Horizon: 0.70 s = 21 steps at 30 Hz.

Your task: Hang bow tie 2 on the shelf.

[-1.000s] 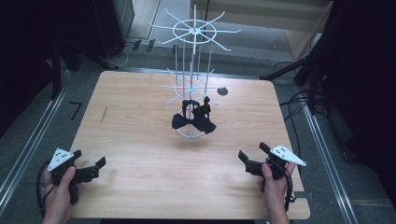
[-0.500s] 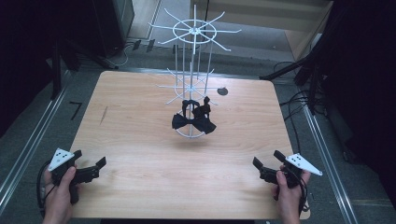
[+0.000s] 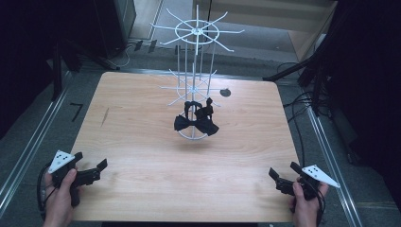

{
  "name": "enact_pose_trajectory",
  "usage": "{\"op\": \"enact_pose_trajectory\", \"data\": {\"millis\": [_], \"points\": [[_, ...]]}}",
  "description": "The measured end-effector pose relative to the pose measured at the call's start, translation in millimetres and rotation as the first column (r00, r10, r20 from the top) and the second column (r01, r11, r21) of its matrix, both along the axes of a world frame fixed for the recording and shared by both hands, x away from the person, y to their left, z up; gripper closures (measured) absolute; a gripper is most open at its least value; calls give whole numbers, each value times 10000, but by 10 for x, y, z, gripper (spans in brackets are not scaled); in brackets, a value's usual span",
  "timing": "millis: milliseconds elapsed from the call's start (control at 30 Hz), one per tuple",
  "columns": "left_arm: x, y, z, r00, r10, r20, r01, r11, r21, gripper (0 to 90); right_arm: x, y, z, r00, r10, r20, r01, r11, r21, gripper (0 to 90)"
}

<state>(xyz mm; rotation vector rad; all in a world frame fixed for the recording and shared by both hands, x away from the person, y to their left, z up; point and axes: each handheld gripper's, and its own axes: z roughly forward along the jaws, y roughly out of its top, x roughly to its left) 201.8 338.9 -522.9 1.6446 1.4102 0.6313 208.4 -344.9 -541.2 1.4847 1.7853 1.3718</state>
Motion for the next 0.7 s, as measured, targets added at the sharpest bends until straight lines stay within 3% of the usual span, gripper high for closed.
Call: {"op": "enact_pose_trajectory", "data": {"millis": [233, 700], "points": [[-2, 0, 0, 10000, 27, 14, -27, 10000, -8, 0, -75, -111, -33, 9999, -133, -105, 131, 9997, -209, 1], [-1, -3, 1, 10000, 34, -14, -34, 10000, 39, 0, -211, -334, -82, 9985, -475, -264, 473, 9989, -73, 1]]}}
